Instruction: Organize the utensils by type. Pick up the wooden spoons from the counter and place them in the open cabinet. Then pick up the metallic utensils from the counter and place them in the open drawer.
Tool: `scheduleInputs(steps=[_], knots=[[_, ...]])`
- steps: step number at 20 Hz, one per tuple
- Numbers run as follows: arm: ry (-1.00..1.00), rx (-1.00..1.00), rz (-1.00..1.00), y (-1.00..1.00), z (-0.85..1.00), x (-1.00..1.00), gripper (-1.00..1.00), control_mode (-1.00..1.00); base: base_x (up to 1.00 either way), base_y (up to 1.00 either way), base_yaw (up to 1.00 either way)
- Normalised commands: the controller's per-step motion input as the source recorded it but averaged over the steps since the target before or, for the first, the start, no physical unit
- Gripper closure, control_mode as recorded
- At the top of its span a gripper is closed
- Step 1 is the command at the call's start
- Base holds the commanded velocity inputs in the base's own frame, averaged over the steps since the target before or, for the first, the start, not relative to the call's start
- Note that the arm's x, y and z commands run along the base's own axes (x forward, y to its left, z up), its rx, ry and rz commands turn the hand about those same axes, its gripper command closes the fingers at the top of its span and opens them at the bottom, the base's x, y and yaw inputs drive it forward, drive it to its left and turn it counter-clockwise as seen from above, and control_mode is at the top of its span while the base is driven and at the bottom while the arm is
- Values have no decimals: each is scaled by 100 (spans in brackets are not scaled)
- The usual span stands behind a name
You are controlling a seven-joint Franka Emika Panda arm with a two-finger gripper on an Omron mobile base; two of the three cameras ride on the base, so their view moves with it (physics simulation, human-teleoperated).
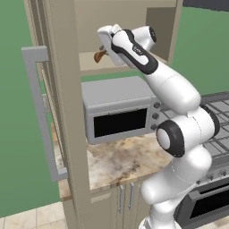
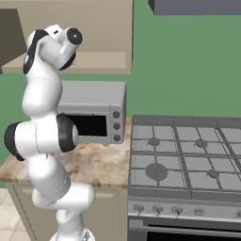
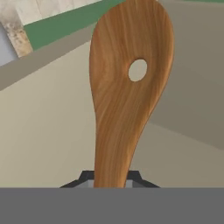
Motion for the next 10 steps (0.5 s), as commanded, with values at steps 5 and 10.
scheduleInputs(steps=[5, 10], knots=[[1, 0, 0, 0, 0, 22, 100, -100, 0, 0, 0], [0, 0, 0, 6, -2, 15, 100, -100, 0, 0, 0]])
